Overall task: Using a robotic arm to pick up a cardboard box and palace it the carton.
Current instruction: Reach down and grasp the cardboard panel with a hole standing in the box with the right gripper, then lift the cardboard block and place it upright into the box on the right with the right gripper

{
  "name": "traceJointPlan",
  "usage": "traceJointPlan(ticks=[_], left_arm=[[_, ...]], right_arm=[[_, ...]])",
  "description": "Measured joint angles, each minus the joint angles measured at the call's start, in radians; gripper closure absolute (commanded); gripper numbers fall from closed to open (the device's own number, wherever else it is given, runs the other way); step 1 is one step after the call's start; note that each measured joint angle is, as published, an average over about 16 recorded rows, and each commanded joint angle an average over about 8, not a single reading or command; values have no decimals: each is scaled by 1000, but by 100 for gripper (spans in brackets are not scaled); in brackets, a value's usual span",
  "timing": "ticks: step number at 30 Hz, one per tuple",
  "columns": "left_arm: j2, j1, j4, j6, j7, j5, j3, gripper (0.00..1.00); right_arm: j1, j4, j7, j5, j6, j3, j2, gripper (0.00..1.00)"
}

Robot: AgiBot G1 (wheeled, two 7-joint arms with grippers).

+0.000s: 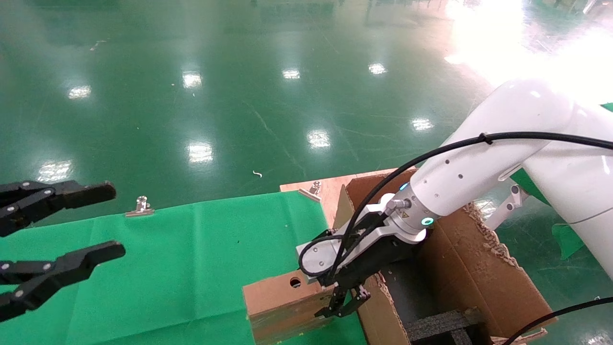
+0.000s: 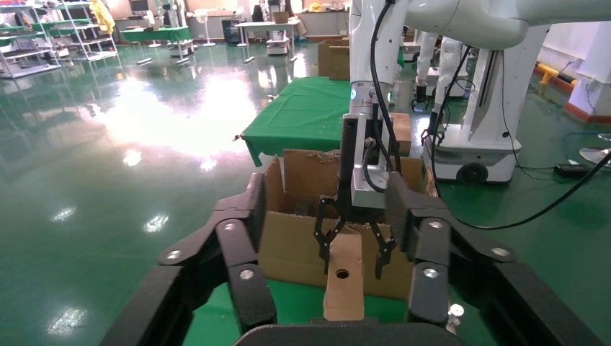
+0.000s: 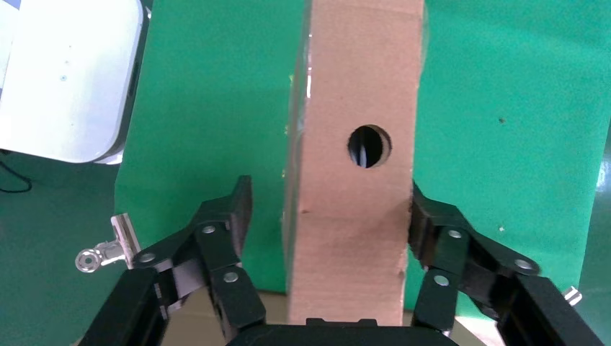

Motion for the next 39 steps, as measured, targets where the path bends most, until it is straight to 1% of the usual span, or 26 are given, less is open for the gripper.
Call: traceJointPlan(ticks=[14,21,25,30,34,39], left_arm=[[0,0,0,0,0,0,0,0],[0,0,0,0,0,0,0,0],[0,0,0,0,0,0,0,0],[0,0,0,0,0,0,0,0],[0,0,0,0,0,0,0,0],[0,0,0,0,0,0,0,0]], right_arm=[[0,1,2,4,3,4,3,100],[41,-20,0,35,0,9,14,100],[107,-48,-8,71,-6,1,26,100],[234,-97,-27,133,-17,-35,49,100],[352,-135,-45,190,-24,-90,68,100],[478,-168,-64,262,-26,-187,97,100]])
